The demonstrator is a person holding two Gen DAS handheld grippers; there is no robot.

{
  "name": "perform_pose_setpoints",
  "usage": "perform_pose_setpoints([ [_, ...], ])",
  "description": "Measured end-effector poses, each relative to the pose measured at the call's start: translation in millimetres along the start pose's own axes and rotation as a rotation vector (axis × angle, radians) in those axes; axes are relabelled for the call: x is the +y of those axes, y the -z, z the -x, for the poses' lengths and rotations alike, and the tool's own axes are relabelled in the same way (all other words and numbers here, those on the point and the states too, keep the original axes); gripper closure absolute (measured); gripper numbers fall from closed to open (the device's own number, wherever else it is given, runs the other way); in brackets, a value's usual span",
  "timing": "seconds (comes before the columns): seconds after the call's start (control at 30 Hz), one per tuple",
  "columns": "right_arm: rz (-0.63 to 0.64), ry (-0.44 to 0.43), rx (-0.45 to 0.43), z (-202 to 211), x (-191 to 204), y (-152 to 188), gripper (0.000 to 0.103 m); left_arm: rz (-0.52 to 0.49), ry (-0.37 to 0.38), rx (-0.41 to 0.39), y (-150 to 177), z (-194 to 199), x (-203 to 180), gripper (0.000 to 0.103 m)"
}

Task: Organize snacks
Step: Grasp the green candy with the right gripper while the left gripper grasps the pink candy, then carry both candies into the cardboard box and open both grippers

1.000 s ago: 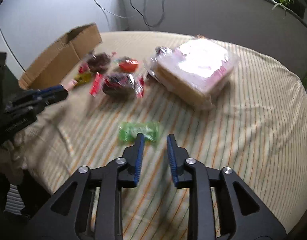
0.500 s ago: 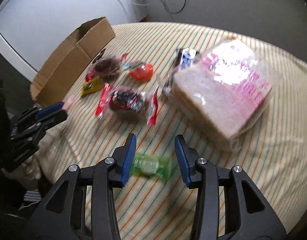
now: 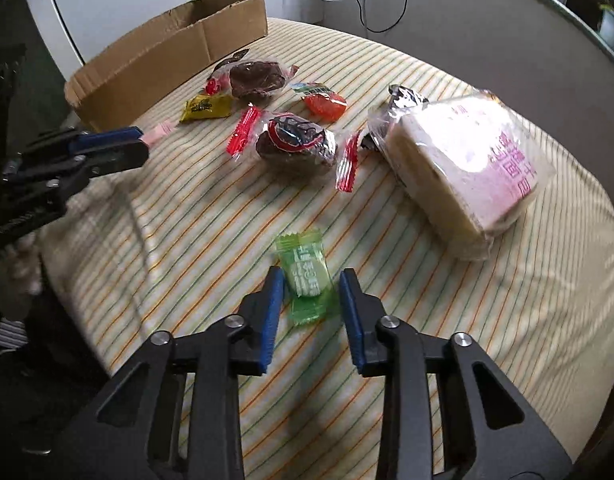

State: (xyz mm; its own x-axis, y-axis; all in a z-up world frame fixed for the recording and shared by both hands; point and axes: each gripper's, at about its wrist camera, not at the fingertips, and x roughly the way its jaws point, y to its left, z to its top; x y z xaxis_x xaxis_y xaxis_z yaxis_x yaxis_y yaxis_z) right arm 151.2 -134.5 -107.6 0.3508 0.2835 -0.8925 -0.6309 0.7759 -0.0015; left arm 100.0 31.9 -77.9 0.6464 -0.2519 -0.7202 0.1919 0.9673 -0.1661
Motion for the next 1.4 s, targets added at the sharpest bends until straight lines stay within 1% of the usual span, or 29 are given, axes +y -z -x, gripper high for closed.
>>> perform_pose_setpoints([
  [0.23,0.007,0.038,-0.018,2.6,7.1,-4.3,0.081,0.013,-0.015,-0.028,-1.5,14.8,8.2,0.084],
  [0.43,0.001,0.042,-0.081,23.1,15.1,-18.1,0.081,0.022,-0.034,-0.066,-8.6,30.4,20.9,0.084],
  [0.7,0.048,0.014,-0.176,42.7,42.4,-63.6,0.081,0.061,-0.085,-0.114,-18.5,48.5,57.1,0.084],
  [0.8,0.075,-0.003,-0.204,44.0,57.9,-85.6,0.081,0.075,-0.112,-0.127,-21.0,53.9,71.5,0.084],
  [0.93,0.106,-0.029,-0.228,35.4,81.1,-114.7,0.081,0.096,-0.146,-0.134,-22.5,57.1,89.5,0.084],
  [1.2,0.152,-0.068,-0.244,15.0,115.0,-155.8,0.081,0.121,-0.178,-0.133,-24.4,54.6,111.0,0.084],
  [1.4,0.176,-0.094,-0.240,3.1,131.5,-176.9,0.081,0.139,-0.189,-0.131,-25.2,51.3,120.6,0.084],
])
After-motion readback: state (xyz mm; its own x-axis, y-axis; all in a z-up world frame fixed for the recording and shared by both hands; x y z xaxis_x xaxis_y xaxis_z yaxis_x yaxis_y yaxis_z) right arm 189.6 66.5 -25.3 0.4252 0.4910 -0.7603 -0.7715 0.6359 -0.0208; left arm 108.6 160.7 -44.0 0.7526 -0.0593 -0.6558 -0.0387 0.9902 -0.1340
